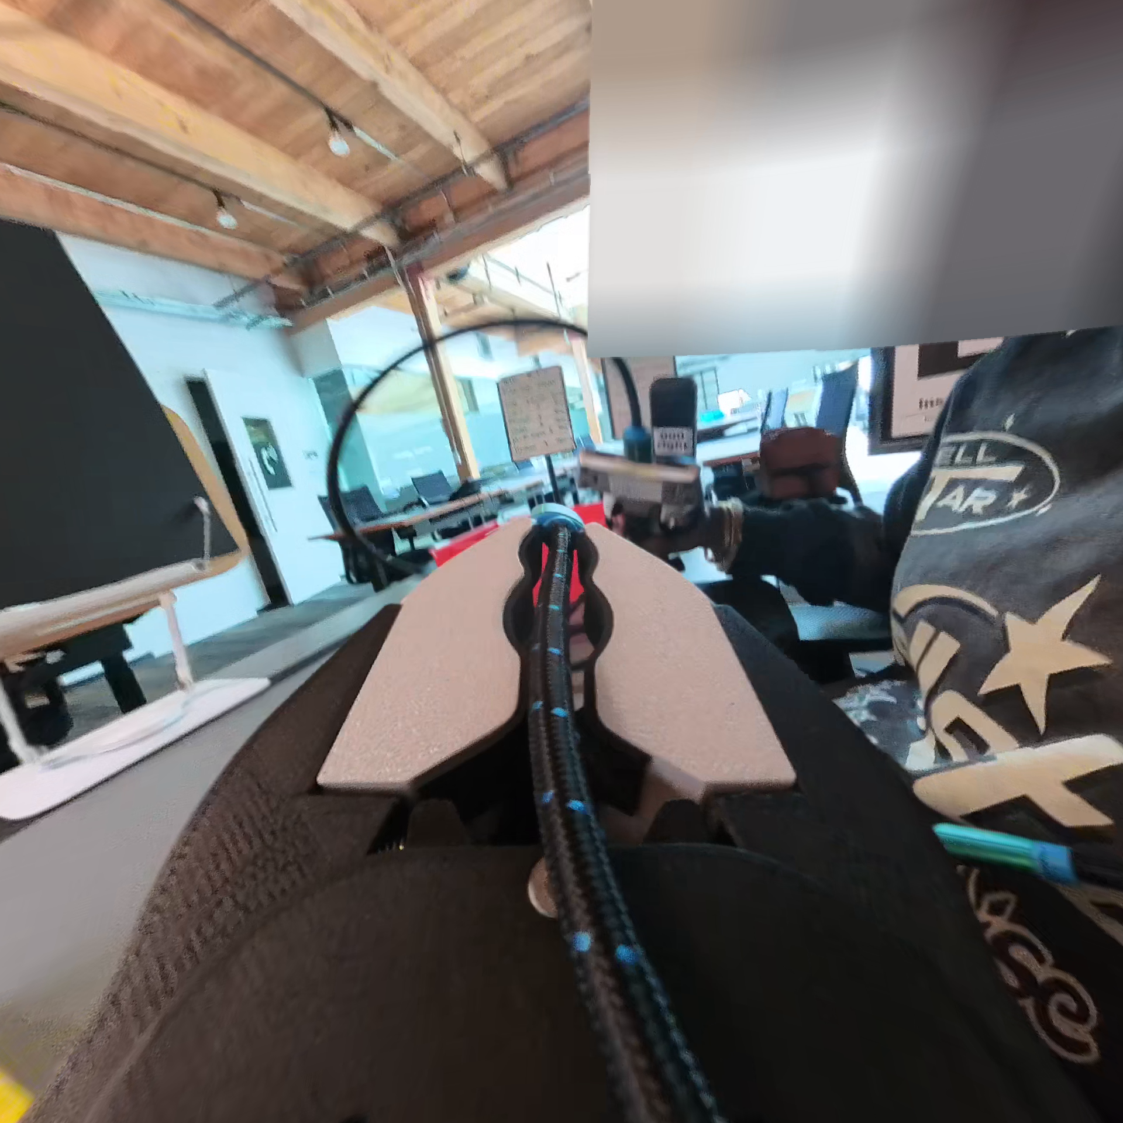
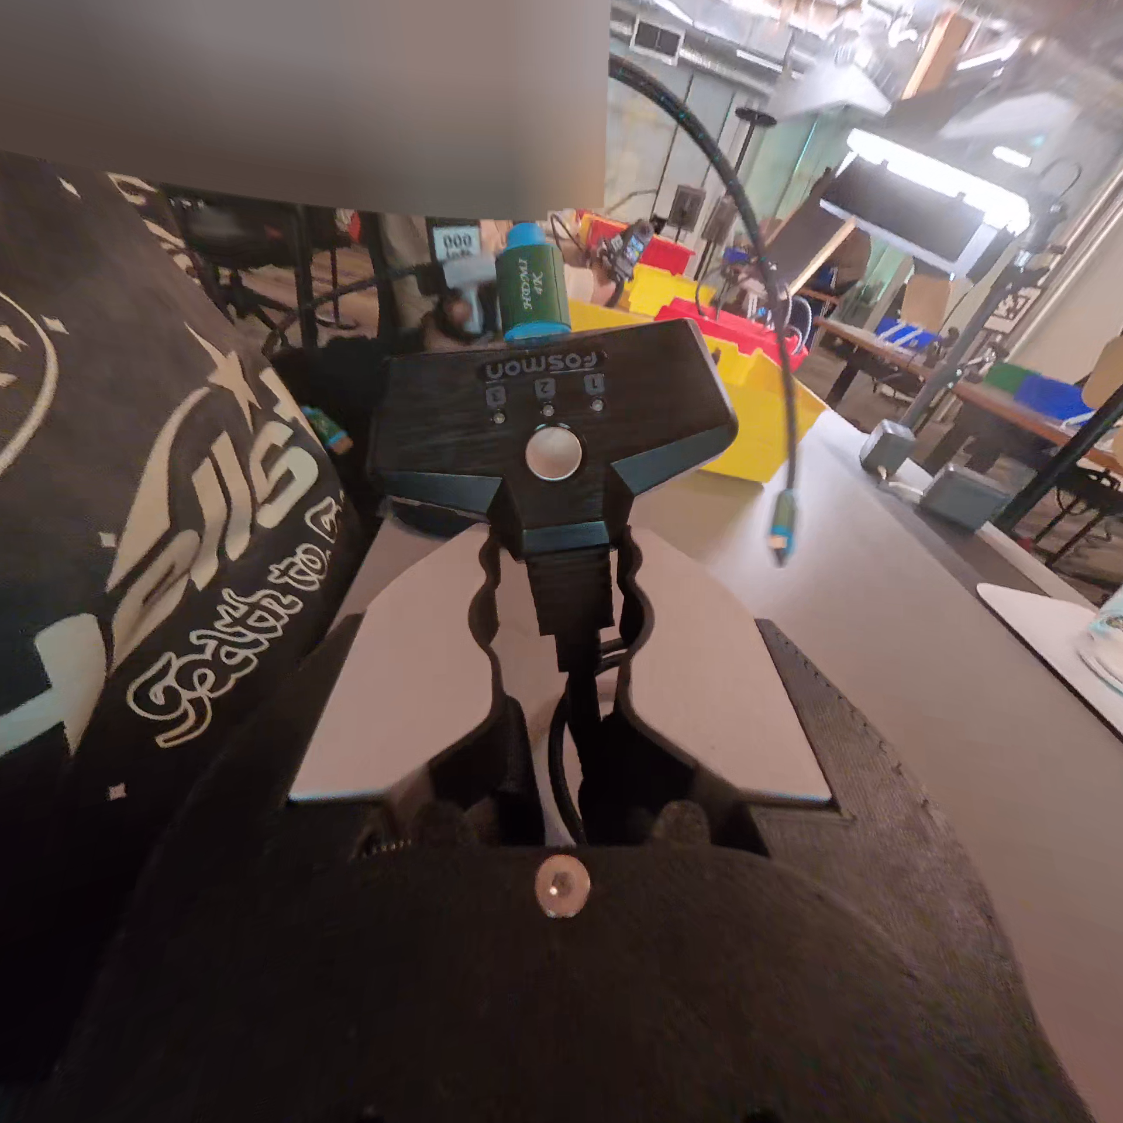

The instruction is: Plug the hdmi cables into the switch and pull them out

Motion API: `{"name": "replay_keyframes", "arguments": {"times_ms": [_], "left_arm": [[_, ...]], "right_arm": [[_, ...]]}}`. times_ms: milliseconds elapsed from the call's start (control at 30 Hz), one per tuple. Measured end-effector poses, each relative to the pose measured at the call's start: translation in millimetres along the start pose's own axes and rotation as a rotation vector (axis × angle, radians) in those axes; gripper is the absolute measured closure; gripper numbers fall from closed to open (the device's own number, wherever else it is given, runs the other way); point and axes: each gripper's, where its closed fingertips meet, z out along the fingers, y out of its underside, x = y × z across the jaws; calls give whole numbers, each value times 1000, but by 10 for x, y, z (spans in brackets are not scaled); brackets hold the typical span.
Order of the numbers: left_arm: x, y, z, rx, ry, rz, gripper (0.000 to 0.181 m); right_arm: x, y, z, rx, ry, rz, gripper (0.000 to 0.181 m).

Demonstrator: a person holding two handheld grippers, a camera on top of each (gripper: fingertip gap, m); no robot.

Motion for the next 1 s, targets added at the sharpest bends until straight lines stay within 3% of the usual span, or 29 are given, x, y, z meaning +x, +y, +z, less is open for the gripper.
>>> {"name": "replay_keyframes", "arguments": {"times_ms": [167, 300, 633, 1000], "left_arm": [[258, 356, 494, -99, 94, -3, 172], [381, 335, 733, -96, 118, 76, 171], [505, 387, 724, -167, 167, 104, 170], [454, 450, 706, -174, 95, -181, 171]], "right_arm": [[-241, -67, 228, -47, -65, -41, 143], [-429, -3, 399, -138, -127, -59, 144], [-525, 205, 611, -280, -153, -55, 143], [-444, 293, 652, -345, -68, -123, 144]]}}
